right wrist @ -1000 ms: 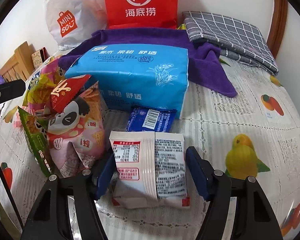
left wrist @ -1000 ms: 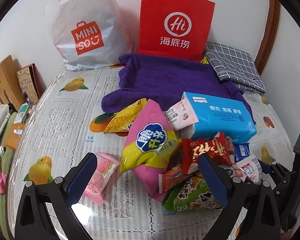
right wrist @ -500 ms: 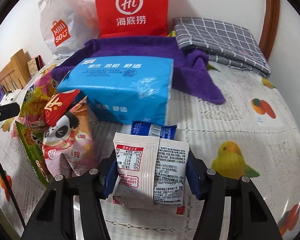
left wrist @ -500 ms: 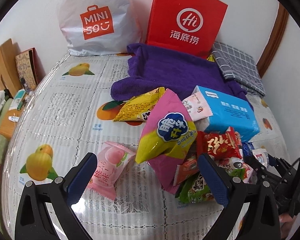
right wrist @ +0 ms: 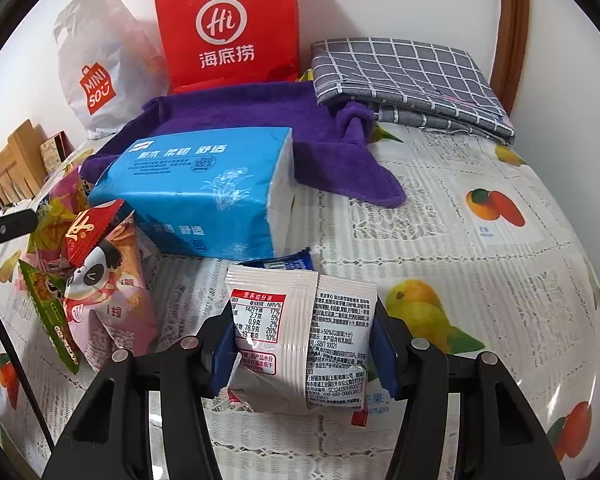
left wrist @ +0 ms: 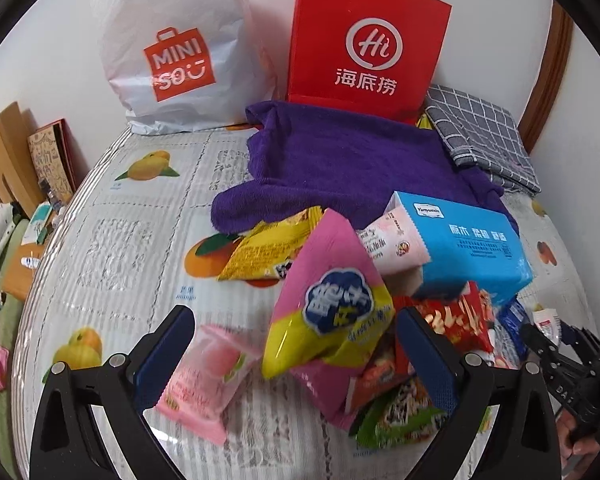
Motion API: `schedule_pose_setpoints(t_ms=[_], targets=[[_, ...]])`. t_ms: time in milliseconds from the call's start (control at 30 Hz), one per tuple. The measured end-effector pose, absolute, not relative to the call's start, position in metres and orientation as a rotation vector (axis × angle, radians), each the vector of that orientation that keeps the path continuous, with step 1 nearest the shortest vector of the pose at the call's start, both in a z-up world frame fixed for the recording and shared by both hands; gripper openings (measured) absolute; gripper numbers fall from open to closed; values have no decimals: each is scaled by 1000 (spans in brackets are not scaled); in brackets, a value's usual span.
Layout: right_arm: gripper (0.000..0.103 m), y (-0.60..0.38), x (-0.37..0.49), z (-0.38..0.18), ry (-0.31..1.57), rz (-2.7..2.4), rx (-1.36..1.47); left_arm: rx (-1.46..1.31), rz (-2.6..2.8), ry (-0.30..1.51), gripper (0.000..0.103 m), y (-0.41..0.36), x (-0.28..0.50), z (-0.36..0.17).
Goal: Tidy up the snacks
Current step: 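Grasp the pink-yellow chip bag with the left tool while the right tool lifts the white packet, then carry both held packets up toward the purple towel beside the red bag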
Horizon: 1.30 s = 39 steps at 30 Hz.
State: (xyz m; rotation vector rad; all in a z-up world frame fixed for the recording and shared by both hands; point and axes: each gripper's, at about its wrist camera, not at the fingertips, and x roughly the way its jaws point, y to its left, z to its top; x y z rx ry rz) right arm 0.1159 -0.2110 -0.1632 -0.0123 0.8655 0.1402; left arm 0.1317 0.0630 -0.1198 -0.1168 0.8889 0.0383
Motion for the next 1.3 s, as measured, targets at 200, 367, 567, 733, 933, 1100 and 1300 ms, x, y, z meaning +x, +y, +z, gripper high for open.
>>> schedule_pose_setpoints(t_ms=[200,367,567,733,933,1100,1300], targets=[[57,-214,121,-165,868,133,-14,-74,21,925,101,53,148,-132],[57,-213,126,-169,875,138,-13,-60,8,924,96,48,152,-139],[57,-206,129,-178,915,144,-72,-81,-55,914,64,43,151,-135],[60,-211,124,-175,916,149,-66,-91,-35,904,60,46,146,-132],[60,-217,119,-173,941,155,-53,-116,-24,890,59,52,135,-125],[68,-216,111,-171,942,160,-84,-125,-14,872,57,56,126,-117],[74,-216,101,-171,944,149,-82,-152,-2,859,55,65,110,-111]])
